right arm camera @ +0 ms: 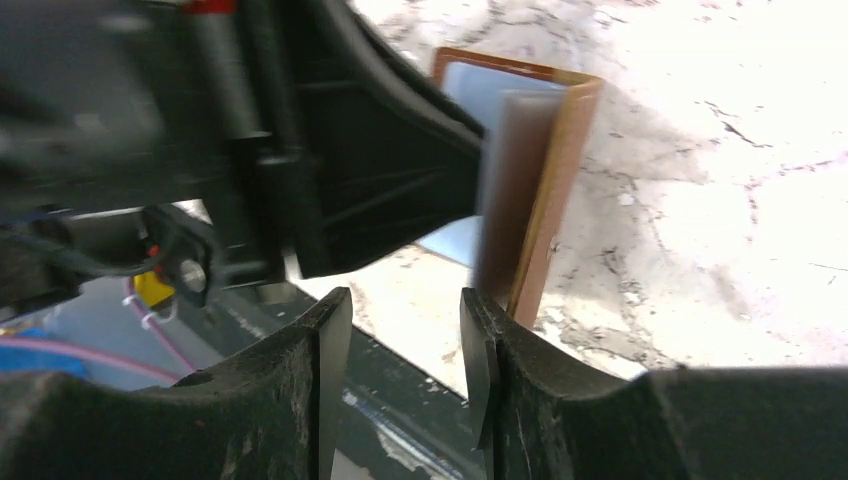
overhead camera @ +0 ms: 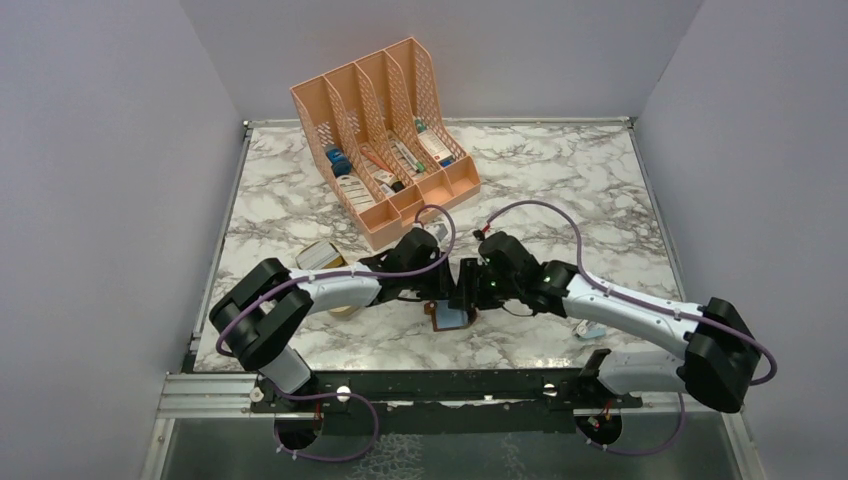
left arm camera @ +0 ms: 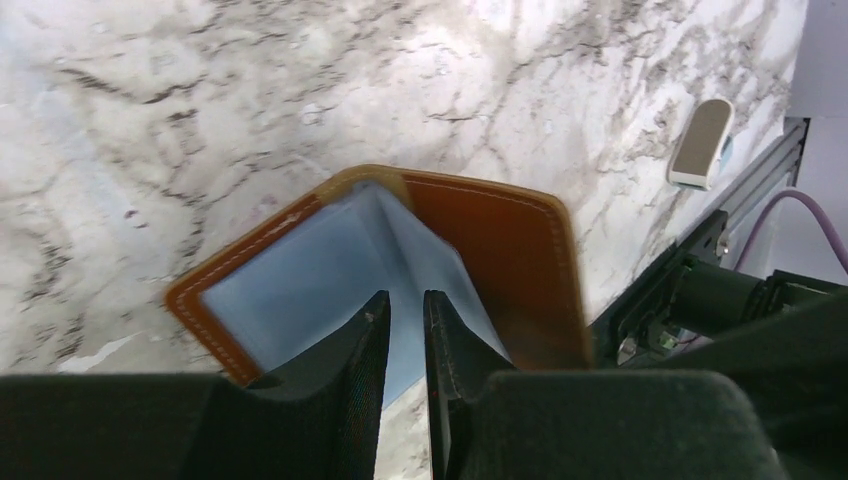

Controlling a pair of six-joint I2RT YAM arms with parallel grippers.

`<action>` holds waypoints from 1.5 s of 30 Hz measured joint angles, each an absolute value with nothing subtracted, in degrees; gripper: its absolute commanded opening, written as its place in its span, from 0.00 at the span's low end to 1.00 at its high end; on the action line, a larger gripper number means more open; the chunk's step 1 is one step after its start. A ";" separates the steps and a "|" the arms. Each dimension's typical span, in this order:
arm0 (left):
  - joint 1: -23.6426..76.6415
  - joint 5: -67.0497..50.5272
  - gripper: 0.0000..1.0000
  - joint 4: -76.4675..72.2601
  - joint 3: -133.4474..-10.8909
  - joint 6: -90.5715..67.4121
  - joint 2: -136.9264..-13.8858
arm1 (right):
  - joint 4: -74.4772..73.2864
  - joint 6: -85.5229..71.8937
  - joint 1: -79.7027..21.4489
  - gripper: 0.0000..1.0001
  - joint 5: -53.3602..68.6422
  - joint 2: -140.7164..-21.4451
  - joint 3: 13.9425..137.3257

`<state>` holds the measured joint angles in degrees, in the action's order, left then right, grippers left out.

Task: Put the credit cards into the card holder
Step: Open the card holder at the center of the board.

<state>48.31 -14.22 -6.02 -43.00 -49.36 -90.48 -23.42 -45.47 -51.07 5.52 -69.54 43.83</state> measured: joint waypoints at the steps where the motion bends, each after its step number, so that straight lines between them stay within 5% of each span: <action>1: 47.97 -14.11 0.22 -5.85 -42.74 -49.43 -90.43 | -22.92 -45.63 -51.07 0.44 5.04 -70.59 43.20; 21: 45.32 -12.16 0.22 -1.41 -41.21 -48.53 -89.67 | -23.73 -45.34 -51.05 0.41 -4.67 -74.43 41.15; 45: 45.52 -24.51 0.24 -11.77 -45.71 -53.54 -94.26 | -19.62 -41.93 -51.24 0.43 4.36 -63.24 39.51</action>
